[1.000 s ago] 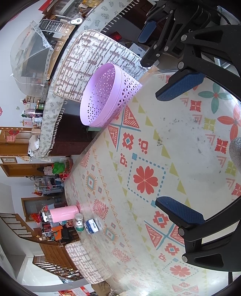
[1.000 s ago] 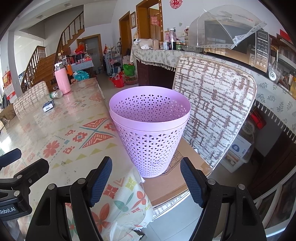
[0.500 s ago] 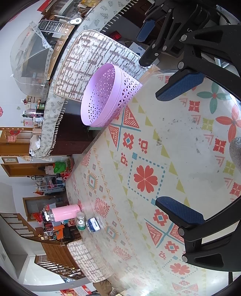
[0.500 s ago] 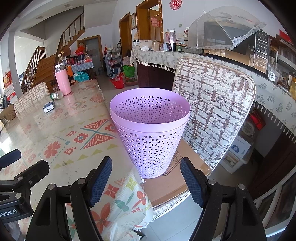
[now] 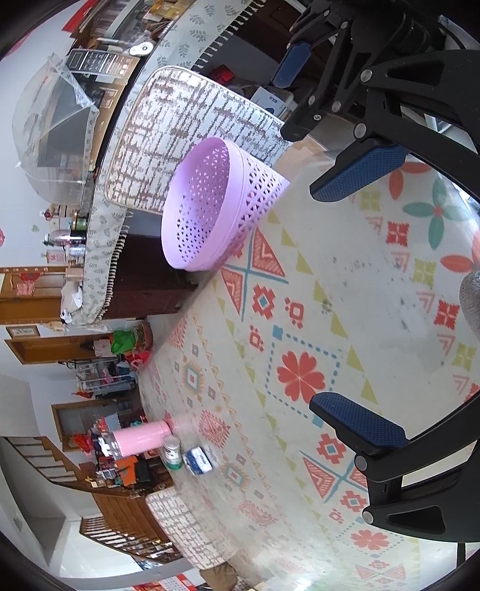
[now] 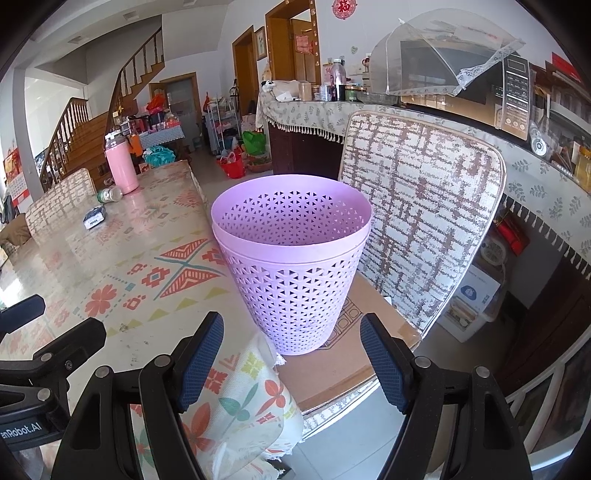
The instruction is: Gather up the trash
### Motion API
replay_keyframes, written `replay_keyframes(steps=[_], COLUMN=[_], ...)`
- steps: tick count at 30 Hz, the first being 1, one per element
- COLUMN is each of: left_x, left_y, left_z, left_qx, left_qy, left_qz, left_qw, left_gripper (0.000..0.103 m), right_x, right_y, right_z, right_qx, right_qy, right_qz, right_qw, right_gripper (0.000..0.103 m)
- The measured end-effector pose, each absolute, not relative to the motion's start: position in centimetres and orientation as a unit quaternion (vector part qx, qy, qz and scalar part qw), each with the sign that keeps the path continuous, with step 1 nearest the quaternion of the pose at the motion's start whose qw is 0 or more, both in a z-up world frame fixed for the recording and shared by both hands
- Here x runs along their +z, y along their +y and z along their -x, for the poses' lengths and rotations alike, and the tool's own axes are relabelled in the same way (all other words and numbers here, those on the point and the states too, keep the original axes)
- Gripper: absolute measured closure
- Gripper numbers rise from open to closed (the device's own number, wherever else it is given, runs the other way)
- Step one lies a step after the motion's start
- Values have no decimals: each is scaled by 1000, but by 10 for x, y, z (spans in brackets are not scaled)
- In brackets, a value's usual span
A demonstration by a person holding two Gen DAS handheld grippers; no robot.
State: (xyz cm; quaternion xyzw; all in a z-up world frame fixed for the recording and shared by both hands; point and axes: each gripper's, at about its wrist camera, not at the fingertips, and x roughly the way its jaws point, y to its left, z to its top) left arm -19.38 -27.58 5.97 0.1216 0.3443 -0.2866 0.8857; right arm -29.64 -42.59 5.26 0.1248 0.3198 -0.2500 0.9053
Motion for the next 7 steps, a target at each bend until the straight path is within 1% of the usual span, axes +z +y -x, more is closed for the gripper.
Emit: replay_keyframes(steps=[7], left_x=[65], left_y=[-288], left_z=[194], left_qx=[-304], left_qy=[343], left_qz=[-133], left_qw=[879], left_gripper=[1], right_x=[54], right_y=[-445], right_z=[307], right_qx=[-277], right_qy=[311], right_qz=[-141], right_qw=[898], right_gripper=[20])
